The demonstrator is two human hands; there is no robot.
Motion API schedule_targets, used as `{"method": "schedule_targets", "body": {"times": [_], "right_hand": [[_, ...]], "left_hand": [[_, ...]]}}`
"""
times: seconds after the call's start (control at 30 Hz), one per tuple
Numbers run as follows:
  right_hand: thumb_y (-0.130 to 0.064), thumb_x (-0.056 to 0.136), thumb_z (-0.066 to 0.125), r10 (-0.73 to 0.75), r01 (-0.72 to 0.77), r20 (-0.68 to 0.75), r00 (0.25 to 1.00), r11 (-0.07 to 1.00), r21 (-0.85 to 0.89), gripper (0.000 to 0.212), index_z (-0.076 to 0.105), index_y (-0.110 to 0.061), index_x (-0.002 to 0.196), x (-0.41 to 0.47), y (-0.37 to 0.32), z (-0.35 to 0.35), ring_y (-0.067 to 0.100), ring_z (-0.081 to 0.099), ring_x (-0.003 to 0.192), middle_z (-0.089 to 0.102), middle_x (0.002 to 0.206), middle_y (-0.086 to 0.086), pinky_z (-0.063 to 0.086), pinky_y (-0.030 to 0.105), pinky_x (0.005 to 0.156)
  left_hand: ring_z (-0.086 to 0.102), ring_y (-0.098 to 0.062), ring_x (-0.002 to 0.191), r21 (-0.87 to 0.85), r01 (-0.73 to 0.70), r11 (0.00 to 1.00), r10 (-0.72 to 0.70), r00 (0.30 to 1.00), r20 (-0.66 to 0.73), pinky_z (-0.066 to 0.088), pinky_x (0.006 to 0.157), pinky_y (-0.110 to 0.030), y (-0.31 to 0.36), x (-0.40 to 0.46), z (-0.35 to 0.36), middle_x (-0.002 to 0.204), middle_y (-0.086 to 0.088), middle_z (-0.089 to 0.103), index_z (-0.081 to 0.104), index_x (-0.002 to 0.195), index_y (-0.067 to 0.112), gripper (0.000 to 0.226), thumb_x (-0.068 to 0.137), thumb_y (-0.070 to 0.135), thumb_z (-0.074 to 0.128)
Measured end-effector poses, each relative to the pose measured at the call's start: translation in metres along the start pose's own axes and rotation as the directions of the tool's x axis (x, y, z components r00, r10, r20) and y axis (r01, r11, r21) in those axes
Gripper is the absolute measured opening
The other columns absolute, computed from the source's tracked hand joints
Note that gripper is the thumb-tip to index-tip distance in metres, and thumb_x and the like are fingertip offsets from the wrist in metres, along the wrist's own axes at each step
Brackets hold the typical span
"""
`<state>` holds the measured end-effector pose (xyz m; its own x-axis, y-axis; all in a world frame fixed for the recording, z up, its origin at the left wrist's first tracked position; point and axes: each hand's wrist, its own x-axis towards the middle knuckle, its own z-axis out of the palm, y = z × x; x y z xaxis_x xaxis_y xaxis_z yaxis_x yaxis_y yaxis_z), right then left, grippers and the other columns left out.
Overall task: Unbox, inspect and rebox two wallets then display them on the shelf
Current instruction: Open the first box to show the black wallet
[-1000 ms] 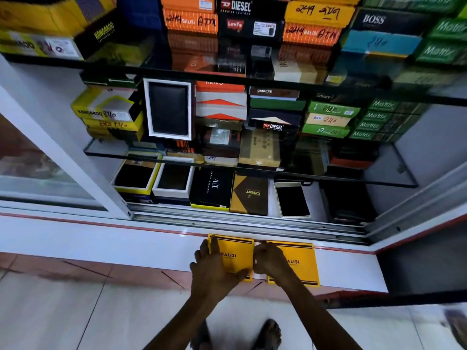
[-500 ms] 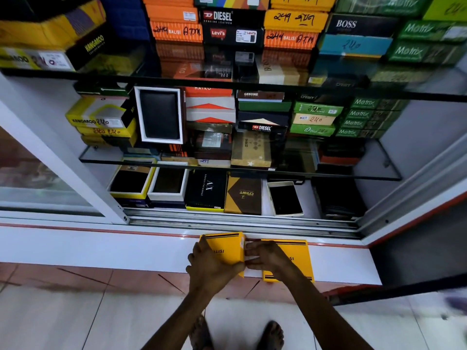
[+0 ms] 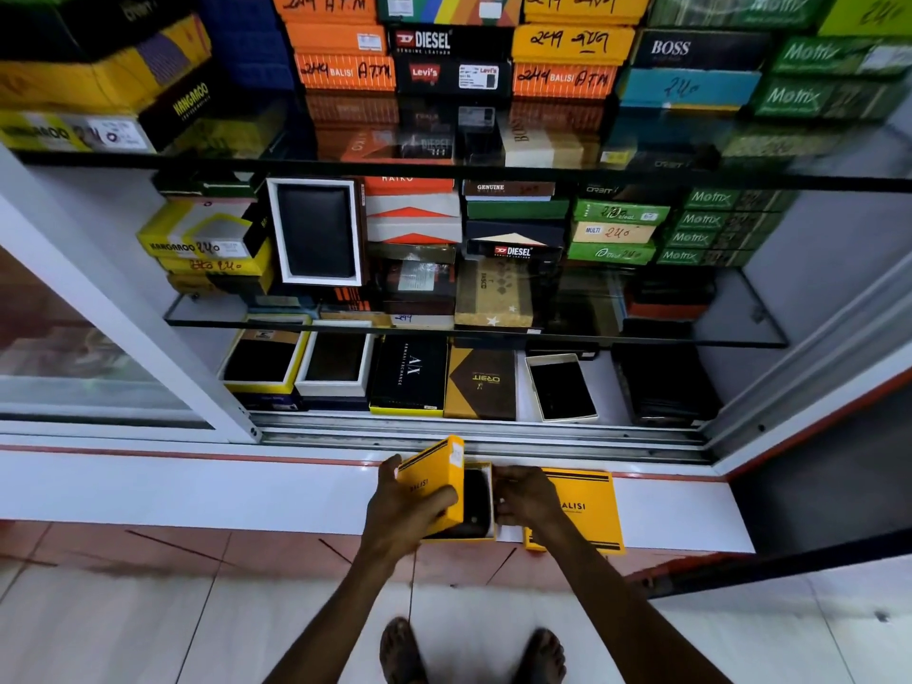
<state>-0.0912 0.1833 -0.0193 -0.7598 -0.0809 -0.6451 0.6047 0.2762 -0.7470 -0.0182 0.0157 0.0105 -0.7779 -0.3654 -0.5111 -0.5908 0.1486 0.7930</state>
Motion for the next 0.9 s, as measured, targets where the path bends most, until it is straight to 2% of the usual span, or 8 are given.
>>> {"method": "schedule_targets", "body": {"times": [0.1, 0.23, 0.33, 0.43, 0.57, 0.7, 0.8, 0.9], "right_hand": [[-0.019, 0.084, 0.071, -0.021, 0.02, -0.024, 0.999, 0.997, -0.074, 0.008, 0.073, -0.013, 0.08, -0.002, -0.003, 0.002, 0.026, 0.065, 0.062, 0.065, 0.069, 0.011, 0.061, 0.044, 0.067], [-0.011, 0.082, 0.071, -0.11, 0.101, -0.024, 0.994, 0.967, -0.236, 0.008, 0.077, -0.013, 0.086, -0.001, -0.003, 0.003, 0.03, 0.073, 0.069, 0.071, 0.073, 0.008, 0.063, 0.043, 0.071], [-0.016, 0.08, 0.068, -0.198, 0.17, -0.045, 0.979, 0.922, -0.348, 0.015, 0.08, -0.015, 0.09, 0.003, 0.005, 0.002, 0.024, 0.075, 0.082, 0.08, 0.087, 0.007, 0.061, 0.045, 0.081], [-0.011, 0.082, 0.067, -0.207, 0.175, -0.061, 0.976, 0.926, -0.335, 0.019, 0.079, -0.012, 0.097, -0.002, 0.004, -0.001, 0.024, 0.075, 0.085, 0.079, 0.093, 0.008, 0.061, 0.044, 0.082], [-0.004, 0.086, 0.064, -0.136, 0.123, -0.051, 0.989, 0.971, -0.205, 0.023, 0.074, -0.004, 0.107, -0.01, -0.003, 0.003, 0.033, 0.074, 0.087, 0.075, 0.095, 0.012, 0.064, 0.038, 0.066], [-0.005, 0.084, 0.068, -0.098, 0.089, -0.063, 0.993, 0.986, -0.139, 0.029, 0.071, -0.001, 0.113, -0.009, -0.006, 0.016, 0.034, 0.073, 0.095, 0.072, 0.105, 0.011, 0.062, 0.03, 0.055], [-0.004, 0.081, 0.071, -0.116, 0.102, -0.091, 0.989, 0.984, -0.143, 0.02, 0.075, -0.001, 0.101, -0.008, -0.006, 0.022, 0.028, 0.073, 0.079, 0.072, 0.091, 0.008, 0.064, 0.037, 0.063], [-0.006, 0.078, 0.077, -0.162, 0.131, -0.139, 0.977, 0.969, -0.21, 0.018, 0.078, -0.005, 0.095, -0.006, -0.002, 0.024, 0.01, 0.07, 0.054, 0.075, 0.085, 0.007, 0.058, 0.019, 0.051]], "left_hand": [[0.063, -0.028, 0.099, -0.2, 0.037, 0.979, -0.033, 0.999, 0.028, 0.054, 0.077, -0.037, -0.004, 0.0, -0.022, 0.115, -0.011, 0.064, 0.052, 0.109, 0.037, 0.063, 0.049, 0.048, 0.068], [0.06, -0.036, 0.108, -0.349, 0.054, 0.936, -0.037, 0.998, 0.056, 0.057, 0.08, -0.049, -0.026, 0.002, -0.055, 0.126, -0.017, 0.059, 0.051, 0.127, 0.028, 0.054, 0.074, 0.036, 0.055], [0.062, -0.039, 0.104, -0.425, -0.003, 0.905, -0.034, 0.996, -0.08, 0.059, 0.073, -0.047, -0.04, 0.002, -0.076, 0.121, -0.019, 0.062, 0.053, 0.127, 0.019, 0.034, 0.097, 0.024, 0.038], [0.063, -0.04, 0.104, -0.435, -0.029, 0.9, -0.063, 0.979, -0.196, 0.06, 0.074, -0.049, -0.051, 0.003, -0.09, 0.117, -0.018, 0.064, 0.056, 0.129, 0.02, 0.036, 0.099, 0.017, 0.036], [0.058, -0.041, 0.112, -0.439, -0.038, 0.898, -0.068, 0.972, -0.224, 0.055, 0.087, -0.058, -0.063, 0.004, -0.082, 0.124, -0.017, 0.06, 0.061, 0.123, 0.014, 0.038, 0.089, -0.001, 0.06], [0.061, -0.035, 0.107, -0.457, -0.035, 0.889, -0.083, 0.968, -0.236, 0.056, 0.084, -0.047, -0.067, 0.009, -0.053, 0.123, -0.019, 0.065, 0.068, 0.114, 0.004, 0.028, 0.088, -0.002, 0.062], [0.065, -0.036, 0.106, -0.425, -0.02, 0.905, -0.092, 0.966, -0.241, 0.055, 0.087, -0.048, -0.068, 0.014, -0.037, 0.109, -0.016, 0.072, 0.075, 0.097, 0.013, 0.02, 0.085, -0.001, 0.066], [0.067, -0.032, 0.101, -0.316, 0.039, 0.948, -0.122, 0.961, -0.248, 0.051, 0.096, -0.058, -0.067, 0.018, -0.031, 0.093, -0.003, 0.076, 0.075, 0.072, 0.034, 0.023, 0.086, 0.017, 0.067]]}}
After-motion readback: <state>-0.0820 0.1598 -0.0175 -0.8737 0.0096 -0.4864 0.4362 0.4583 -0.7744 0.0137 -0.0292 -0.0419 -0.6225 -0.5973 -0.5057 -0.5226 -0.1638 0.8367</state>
